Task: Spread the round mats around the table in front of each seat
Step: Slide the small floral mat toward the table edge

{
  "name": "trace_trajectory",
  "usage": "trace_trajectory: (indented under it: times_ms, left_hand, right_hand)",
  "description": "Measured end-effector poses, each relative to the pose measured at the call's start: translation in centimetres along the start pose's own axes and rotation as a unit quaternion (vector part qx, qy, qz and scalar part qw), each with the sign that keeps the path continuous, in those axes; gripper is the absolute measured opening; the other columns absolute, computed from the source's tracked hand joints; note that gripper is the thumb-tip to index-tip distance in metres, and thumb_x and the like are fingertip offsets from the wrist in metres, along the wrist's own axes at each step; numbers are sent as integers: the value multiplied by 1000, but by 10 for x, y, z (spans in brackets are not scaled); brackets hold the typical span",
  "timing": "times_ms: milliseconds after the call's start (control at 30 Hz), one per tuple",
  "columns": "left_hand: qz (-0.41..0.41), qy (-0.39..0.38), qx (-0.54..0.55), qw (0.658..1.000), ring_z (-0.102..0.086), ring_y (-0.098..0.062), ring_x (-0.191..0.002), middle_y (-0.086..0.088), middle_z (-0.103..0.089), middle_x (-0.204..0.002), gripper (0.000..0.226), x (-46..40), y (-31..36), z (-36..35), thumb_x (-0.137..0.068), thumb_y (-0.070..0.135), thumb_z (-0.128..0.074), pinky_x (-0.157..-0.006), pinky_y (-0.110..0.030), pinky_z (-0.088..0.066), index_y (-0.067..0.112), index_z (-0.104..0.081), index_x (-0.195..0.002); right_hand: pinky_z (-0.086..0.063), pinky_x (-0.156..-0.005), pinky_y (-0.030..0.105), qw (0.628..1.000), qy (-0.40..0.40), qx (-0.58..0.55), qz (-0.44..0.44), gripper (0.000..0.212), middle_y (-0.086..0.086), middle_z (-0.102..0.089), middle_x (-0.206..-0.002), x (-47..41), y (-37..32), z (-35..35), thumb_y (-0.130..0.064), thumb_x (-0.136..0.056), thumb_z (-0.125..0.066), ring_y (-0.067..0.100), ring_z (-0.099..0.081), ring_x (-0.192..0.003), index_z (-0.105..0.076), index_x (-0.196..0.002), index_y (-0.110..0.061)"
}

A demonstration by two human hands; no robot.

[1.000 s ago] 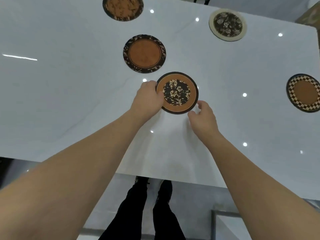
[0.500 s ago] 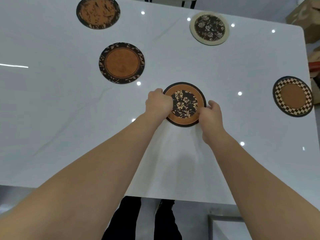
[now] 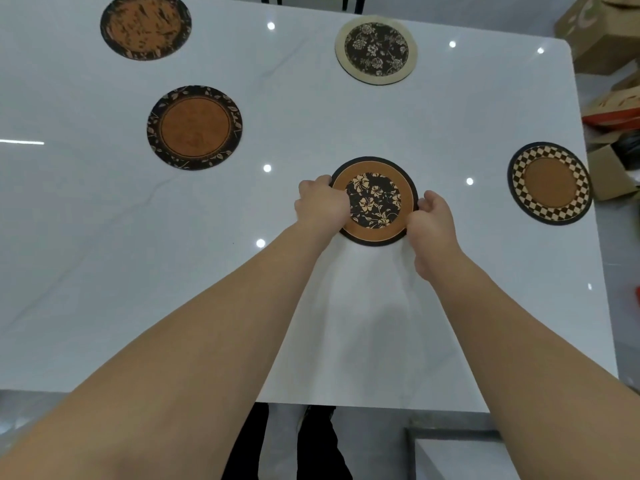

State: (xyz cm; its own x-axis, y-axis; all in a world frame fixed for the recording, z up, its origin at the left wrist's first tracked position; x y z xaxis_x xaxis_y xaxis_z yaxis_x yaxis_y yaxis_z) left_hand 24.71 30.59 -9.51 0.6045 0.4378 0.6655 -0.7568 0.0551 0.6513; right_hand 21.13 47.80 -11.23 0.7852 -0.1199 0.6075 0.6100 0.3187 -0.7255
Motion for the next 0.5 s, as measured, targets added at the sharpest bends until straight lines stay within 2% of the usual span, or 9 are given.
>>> trace_trajectory:
  times_ms: [167,233,300,333,367,400,433,500]
  left_hand:
    - [-20,9,-10,1000,-49,-33,-122,-9,-42,-137,49,-6,-2,-2,-86,7,-42,-100,-48,-49,14,-50,-134]
    - [-27,8,-15,999,-51,-31,-119,-9,-48,-134,47,-9,-3,0,-86,8,-43,-99,-46,-49,14,-50,-132]
    - [-42,4,-33,999,-56,-27,-110,-8,-55,-125,40,-8,-8,3,-85,8,-44,-94,-41,-51,13,-55,-124]
    - [-52,4,-45,998,-58,-25,-103,-8,-59,-118,36,-5,-11,5,-85,7,-44,-88,-37,-52,12,-58,-118]
    - [-59,6,-57,997,-59,-24,-95,-6,-62,-108,32,-3,-16,7,-84,5,-43,-81,-35,-53,12,-60,-110]
    - [-63,9,-69,996,-60,-23,-87,-5,-63,-97,29,0,-21,10,-82,4,-41,-74,-33,-52,12,-62,-102]
    - [-65,14,-79,995,-60,-23,-81,-2,-63,-86,27,4,-27,12,-82,4,-41,-68,-31,-51,12,-63,-95]
    - [-77,24,-99,992,-60,-22,-75,-3,-63,-79,27,14,-41,14,-83,6,-40,-59,-25,-47,8,-66,-90]
  right_hand:
    - [-36,-87,25,999,-18,31,17,70,0,-36,-150,-5,0,6,-1,-89,-50,16,-40,-130,-19,-149,-18]
    - [-37,-85,25,997,-15,68,30,69,-1,-41,-144,-6,0,9,-2,-89,-51,13,-42,-121,-20,-149,-18]
    - [-39,-79,25,994,-17,102,33,61,0,-45,-128,-4,2,12,-1,-87,-48,13,-43,-109,-32,-143,-19]
    - [-40,-72,24,991,-24,124,40,49,1,-43,-117,-2,4,14,0,-83,-47,15,-43,-100,-45,-128,-21]
    - [-41,-64,24,987,-27,151,49,31,2,-42,-110,-1,6,15,1,-80,-46,17,-45,-89,-51,-101,-21]
    - [-43,-58,26,981,-25,183,57,18,4,-43,-107,2,8,17,0,-78,-45,20,-48,-81,-51,-85,-16]
    - [-50,-59,30,974,-26,217,64,13,7,-46,-110,5,12,18,-3,-79,-47,23,-53,-80,-54,-81,-13]
    - [-55,-73,38,955,-37,283,78,24,10,-45,-121,12,17,20,-10,-82,-48,28,-58,-90,-62,-101,-12]
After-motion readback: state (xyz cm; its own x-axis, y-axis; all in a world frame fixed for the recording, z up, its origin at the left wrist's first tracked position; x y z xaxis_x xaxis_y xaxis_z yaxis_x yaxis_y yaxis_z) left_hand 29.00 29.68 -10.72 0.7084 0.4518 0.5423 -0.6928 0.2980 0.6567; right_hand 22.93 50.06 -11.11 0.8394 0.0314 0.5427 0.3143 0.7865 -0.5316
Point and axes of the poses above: each hand's wrist, its own x-axis away from the middle knuckle, its own z-axis out of the back of the hand, y = z × x, the point moved 4 cm from there along -x, towards the middle knuckle
